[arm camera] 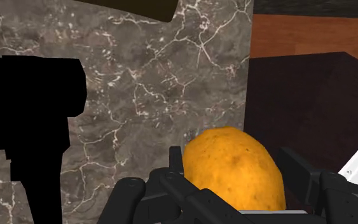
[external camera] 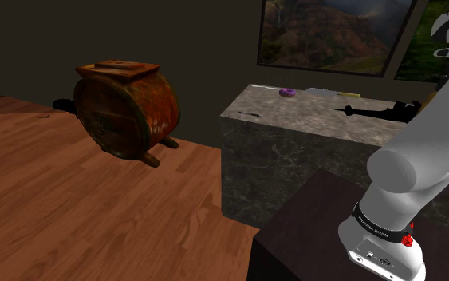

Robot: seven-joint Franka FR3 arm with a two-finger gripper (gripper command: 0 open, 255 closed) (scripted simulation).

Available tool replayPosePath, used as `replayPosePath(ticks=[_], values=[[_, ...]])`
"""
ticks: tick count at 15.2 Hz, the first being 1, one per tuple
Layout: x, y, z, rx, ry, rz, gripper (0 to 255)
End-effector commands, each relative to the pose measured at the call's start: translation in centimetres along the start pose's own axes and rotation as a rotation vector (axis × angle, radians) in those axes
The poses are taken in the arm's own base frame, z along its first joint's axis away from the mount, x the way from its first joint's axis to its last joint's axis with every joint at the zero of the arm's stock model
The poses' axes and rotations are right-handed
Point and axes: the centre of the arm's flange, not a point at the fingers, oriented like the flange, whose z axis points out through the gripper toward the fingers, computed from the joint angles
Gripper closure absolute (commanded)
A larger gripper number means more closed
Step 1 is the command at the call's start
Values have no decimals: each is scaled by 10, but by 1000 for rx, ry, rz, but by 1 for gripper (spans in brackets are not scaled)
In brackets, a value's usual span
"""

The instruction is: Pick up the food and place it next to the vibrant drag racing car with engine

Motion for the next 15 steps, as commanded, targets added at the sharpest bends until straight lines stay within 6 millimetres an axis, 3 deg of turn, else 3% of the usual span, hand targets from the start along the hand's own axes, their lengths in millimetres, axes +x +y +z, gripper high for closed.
replayPosePath(ticks=[1, 15], values=[[1, 0, 11, -1, 0, 0, 255], [4, 4, 84, -1, 0, 0, 255]])
